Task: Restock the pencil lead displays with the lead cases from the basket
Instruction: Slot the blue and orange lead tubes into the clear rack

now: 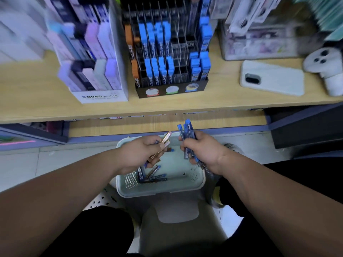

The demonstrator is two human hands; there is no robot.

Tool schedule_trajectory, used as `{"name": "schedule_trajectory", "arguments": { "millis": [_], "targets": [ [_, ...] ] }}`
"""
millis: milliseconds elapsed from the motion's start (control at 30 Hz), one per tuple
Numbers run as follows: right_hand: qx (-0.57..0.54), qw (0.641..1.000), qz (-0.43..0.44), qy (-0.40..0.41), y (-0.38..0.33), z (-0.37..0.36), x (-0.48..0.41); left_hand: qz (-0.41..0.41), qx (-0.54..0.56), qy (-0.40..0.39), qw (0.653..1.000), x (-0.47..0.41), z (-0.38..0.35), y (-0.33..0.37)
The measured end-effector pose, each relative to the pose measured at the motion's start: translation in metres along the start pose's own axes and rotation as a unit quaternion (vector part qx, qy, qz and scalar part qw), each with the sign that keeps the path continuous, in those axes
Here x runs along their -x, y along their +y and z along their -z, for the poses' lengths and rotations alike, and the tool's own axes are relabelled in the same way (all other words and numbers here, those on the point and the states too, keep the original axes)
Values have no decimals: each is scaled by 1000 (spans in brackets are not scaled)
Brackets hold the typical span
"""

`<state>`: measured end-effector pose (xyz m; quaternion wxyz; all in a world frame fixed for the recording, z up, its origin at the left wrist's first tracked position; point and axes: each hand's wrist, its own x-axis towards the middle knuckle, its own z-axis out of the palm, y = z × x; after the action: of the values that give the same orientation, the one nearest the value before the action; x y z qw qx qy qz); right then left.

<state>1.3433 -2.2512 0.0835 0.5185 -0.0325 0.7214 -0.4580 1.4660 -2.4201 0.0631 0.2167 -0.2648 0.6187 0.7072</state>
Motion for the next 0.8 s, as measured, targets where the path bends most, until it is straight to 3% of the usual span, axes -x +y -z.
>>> {"name": "schedule_trajectory", "arguments": {
  "millis": [167,400,567,800],
  "targets": [
    [-71,997,40,-6,-48,-1,34,-36,86,35,995,50,-18,51],
    [-168,974,126,-90,-105,5,76,-154,197,132,959,87,-48,102],
    [-139,967,173,-122,-131,8,88,-195,208,177,942,94,-67,125],
    [-161,969,168,-80,-144,8,77,-175,153,227,946,86,-55,144]
  ]
}}
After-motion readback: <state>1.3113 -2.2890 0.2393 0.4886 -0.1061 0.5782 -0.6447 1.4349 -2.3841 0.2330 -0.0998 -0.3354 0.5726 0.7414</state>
